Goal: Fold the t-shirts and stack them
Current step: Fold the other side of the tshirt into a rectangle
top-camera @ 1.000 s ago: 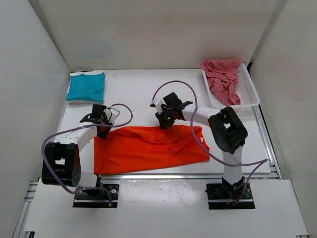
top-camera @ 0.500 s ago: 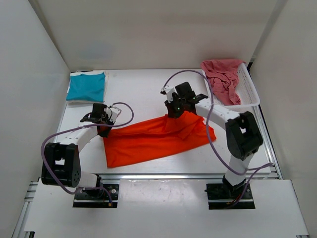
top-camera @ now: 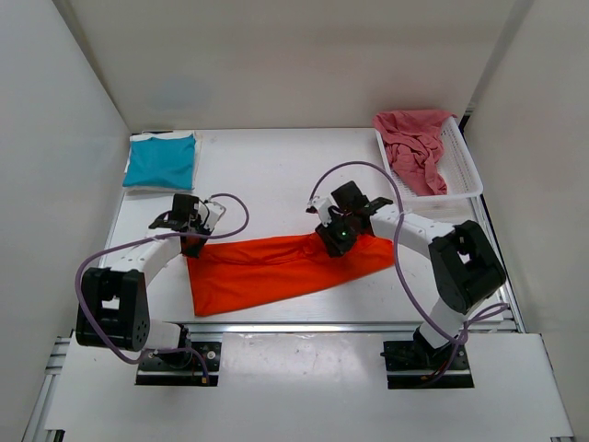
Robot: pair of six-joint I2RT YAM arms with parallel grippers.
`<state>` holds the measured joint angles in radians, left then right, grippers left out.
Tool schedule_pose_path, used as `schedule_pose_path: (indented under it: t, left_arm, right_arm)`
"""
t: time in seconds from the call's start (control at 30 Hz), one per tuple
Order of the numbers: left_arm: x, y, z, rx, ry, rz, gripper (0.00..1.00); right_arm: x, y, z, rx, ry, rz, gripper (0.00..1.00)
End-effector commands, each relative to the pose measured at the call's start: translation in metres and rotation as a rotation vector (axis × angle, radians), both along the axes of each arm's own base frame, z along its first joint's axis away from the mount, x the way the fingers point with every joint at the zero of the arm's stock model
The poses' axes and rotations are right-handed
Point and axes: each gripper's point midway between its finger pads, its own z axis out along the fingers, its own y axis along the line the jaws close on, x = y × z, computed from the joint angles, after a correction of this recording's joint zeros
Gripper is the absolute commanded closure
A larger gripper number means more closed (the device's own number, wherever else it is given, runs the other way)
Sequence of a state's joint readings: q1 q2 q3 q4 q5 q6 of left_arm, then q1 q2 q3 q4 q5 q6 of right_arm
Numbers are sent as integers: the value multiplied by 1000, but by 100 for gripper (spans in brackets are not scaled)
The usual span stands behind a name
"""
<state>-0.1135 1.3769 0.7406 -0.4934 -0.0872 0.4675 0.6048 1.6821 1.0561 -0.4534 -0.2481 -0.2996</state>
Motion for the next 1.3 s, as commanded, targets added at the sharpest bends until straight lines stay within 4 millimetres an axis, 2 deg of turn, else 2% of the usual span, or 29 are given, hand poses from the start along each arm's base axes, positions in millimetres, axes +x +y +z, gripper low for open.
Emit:
schedule_pose_path:
  t: [0.0,0.2,0.23,0.37,0.47,0.53,0.63,0.67,0.73,0.8,0.9,0.97,1.0,1.1,1.13,1.27]
  left_arm:
    - [-1,0,8,9,-35,-9,100]
    - [-3,2,8,9,-38,-1,100]
    - [-3,1,8,9,-38,-6,100]
    - [-2,1,8,3,-41,1,100]
    - [-2,1,9,15,-37,-11,100]
    - [-3,-1,7,10,-35,-17,100]
    - [-2,2,9,13,-43,-7,100]
    - [-2,1,10,16,-40,-8,100]
    - [-1,0,10,17,-42,-11,100]
    - [-2,0,10,13,-45,-8,100]
    - [-2,-1,12,10,-57,-8,100]
    - [-1,-2,12,-3,-66,-3,100]
    - [-1,-3,11,-1,-66,-10,100]
    - [1,-5,10,-8,-80,-9,100]
    - [0,-7,10,-7,-76,-17,100]
    - [4,-9,14,-10,-98,-37,100]
  right_arm:
    - [13,-6,20,2,-75,4,66]
    - [-6,-17,26,3,-1,19,67]
    - [-3,-18,33,25,-3,-2,67]
    - [14,-13,58,109,-40,-37,64]
    - [33,-1,77,168,-111,-46,62]
    - [45,11,90,224,-142,-58,60]
    - [64,28,89,216,-192,-94,56]
    - [75,42,97,227,-219,-96,55]
    - [82,58,94,222,-214,-102,53]
    - [79,70,91,206,-217,-72,51]
    - [66,73,80,130,-189,-51,51]
    - [56,65,70,60,-168,-72,51]
    - [46,69,69,48,-172,-58,50]
    - [42,56,60,-76,-260,-121,49]
    - [35,59,59,-76,-257,-134,48]
    - [38,51,57,-128,-269,-232,41]
